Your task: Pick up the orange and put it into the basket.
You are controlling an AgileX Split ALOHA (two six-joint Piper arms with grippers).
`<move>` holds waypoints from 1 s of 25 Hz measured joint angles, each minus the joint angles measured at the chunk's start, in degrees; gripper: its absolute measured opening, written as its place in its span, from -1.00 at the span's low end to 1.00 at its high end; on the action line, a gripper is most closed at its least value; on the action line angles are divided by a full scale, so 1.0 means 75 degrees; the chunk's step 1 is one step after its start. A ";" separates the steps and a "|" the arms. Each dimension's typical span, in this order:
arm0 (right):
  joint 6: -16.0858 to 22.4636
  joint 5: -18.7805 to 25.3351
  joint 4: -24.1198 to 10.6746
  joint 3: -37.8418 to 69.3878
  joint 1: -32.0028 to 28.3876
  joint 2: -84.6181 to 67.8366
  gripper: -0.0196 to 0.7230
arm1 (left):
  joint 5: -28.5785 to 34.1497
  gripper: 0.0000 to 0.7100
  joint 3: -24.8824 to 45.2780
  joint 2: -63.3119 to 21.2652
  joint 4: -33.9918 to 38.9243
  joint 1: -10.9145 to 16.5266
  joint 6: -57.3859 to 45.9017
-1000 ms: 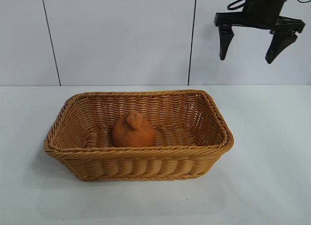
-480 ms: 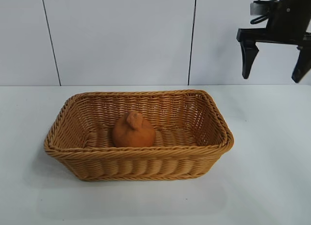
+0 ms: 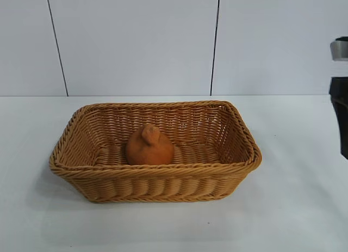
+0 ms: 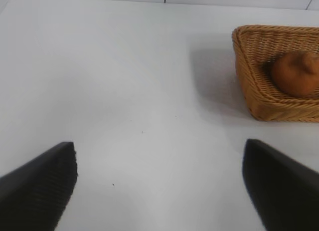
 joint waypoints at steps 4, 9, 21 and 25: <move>0.0000 -0.0188 0.0046 0.1266 0.0000 -0.1348 0.92 | 0.0000 0.81 0.0000 0.0000 0.0000 0.0000 0.0000; 0.0000 -0.0580 0.0052 0.2273 0.0000 -0.2751 0.92 | 0.0000 0.81 0.0000 0.0000 0.0000 0.0000 0.0000; -0.0052 -0.1518 0.0133 0.3768 0.0000 -0.6971 0.92 | 0.0000 0.81 0.0000 0.0000 0.0000 0.0000 0.0000; -0.0061 -0.1508 0.0133 0.3768 0.0000 -0.7840 0.92 | 0.0000 0.81 0.0000 0.0000 0.0000 0.0000 0.0000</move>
